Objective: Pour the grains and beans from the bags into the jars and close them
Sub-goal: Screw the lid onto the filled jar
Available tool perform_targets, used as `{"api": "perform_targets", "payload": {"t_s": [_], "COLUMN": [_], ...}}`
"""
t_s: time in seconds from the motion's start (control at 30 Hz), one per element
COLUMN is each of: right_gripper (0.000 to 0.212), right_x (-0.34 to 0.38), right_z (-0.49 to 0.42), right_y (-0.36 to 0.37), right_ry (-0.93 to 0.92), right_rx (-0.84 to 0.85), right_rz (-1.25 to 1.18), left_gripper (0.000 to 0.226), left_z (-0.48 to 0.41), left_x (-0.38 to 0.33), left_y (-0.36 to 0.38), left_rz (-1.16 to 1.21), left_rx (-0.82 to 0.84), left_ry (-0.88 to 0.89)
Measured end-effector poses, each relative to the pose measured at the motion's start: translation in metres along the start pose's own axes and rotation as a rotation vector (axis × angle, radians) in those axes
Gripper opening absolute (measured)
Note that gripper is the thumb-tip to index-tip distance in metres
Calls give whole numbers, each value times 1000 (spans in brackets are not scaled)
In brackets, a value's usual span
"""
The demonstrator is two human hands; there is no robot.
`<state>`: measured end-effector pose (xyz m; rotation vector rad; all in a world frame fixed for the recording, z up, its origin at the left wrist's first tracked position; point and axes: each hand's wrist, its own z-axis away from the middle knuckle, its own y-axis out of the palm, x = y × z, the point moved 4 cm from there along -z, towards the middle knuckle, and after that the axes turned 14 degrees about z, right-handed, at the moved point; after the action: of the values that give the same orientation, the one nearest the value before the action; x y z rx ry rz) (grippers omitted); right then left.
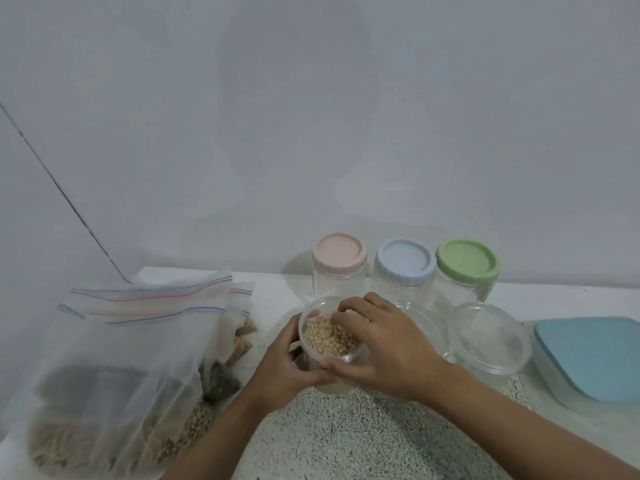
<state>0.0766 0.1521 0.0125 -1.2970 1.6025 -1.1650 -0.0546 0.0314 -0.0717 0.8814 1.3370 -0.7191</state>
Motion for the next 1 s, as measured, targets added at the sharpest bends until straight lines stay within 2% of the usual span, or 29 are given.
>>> {"api": "perform_targets", "payload": {"t_s": [0.17, 0.27, 0.37, 0.47, 0.57, 0.67, 0.77, 0.87, 1.0], "right_gripper": [67, 72, 55, 49, 32, 31, 28, 15, 9], "right_x": [1, -5, -15, -21, -21, -18, -6, 6, 27], "right_z": [0, 2, 9, 22, 34, 45, 54, 57, 59], "right_y": [-1, -6, -10, -10, -7, -10, -16, -16, -11], "right_ry": [49, 123, 243, 320, 290, 244, 136, 88, 11], "right_rx": [12, 41, -48, -96, -114, -123, -145, -180, -202], "right_rz": [-7, -47, 4, 49, 88, 9, -125, -345, -470], "left_gripper": [88, 98, 104, 88, 71, 54, 42, 58, 89], "left_z": [-7, -7, -6, 3, 16, 32, 50, 63, 76], "left_x": [2, 3, -4, -14, -21, -24, -30, -36, -34], "left_y": [2, -1, -5, -4, -7, -13, -1, 21, 46], "left_rz": [69, 46, -99, -273, -467, -728, -724, -603, -466], "left_rx": [33, 40, 45, 83, 96, 99, 174, 265, 299], "left_ry": [-18, -40, -57, -62, -73, -145, -100, -8, 68]}}
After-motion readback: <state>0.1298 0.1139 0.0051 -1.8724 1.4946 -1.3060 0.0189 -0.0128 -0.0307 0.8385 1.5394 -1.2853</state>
